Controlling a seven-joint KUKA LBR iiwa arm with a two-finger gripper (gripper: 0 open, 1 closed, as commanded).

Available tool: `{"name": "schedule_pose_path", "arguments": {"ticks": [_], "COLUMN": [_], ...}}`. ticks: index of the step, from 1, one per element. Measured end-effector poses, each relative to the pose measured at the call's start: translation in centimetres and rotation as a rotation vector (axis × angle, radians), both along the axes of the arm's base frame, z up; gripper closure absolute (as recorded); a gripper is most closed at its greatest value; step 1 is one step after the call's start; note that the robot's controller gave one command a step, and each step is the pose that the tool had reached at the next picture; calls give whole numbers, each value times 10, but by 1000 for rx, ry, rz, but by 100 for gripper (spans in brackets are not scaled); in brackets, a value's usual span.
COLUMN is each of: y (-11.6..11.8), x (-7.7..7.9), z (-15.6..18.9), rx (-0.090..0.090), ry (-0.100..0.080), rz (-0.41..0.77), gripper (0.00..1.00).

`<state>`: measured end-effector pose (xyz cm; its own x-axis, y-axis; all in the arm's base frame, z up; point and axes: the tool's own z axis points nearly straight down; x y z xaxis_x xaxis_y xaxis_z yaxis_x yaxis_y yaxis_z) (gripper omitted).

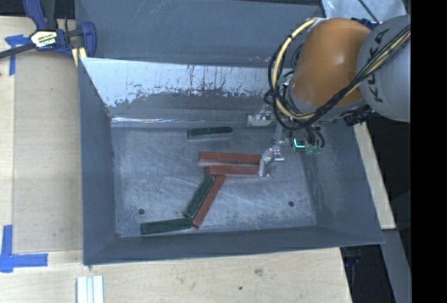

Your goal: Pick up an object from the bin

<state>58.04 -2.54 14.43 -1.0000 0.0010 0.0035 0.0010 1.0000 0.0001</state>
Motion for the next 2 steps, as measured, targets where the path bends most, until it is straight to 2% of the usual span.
{"name": "schedule_pose_path", "arguments": {"ticks": [1, 2], "y": [0, 13], "x": [2, 8], "z": [3, -42], "rx": [0, -2], "ry": [-7, -15], "rz": [1, 131], "gripper": [0, 0]}}
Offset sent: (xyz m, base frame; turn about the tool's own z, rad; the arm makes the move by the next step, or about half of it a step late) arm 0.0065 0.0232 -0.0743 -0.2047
